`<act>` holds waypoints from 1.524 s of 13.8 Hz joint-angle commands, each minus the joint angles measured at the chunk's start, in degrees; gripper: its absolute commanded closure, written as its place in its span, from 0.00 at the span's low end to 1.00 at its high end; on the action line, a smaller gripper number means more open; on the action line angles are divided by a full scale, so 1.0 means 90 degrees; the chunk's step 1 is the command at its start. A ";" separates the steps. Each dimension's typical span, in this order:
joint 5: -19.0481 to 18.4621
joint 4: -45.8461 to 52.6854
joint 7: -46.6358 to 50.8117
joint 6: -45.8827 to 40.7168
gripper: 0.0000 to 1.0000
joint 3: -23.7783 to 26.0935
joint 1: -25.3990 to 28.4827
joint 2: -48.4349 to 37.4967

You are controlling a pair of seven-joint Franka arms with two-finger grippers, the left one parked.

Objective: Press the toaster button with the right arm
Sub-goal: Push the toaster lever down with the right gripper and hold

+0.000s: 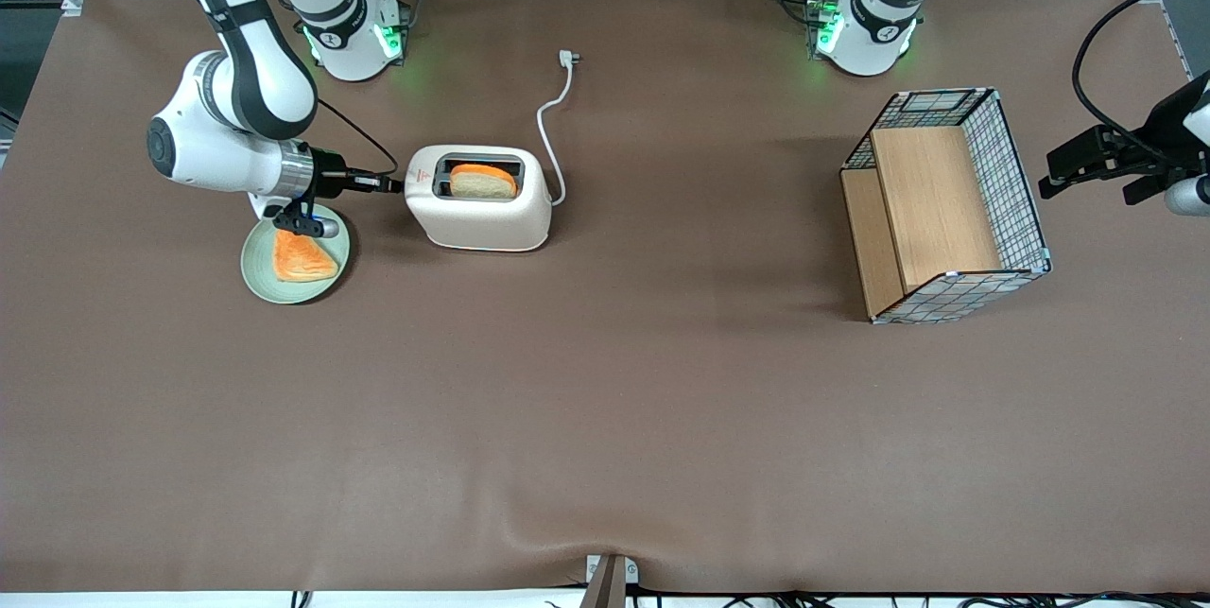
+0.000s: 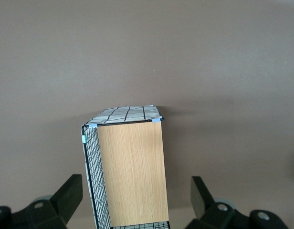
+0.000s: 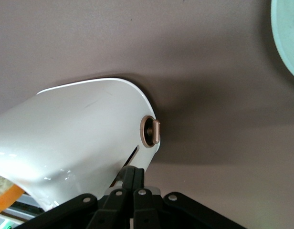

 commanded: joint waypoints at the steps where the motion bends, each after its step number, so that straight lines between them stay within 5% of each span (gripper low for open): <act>1: 0.0192 -0.0111 -0.0269 0.0312 1.00 -0.0018 0.0140 0.0126; 21: 0.0495 -0.0111 -0.0630 0.0829 1.00 -0.0009 0.0316 0.0585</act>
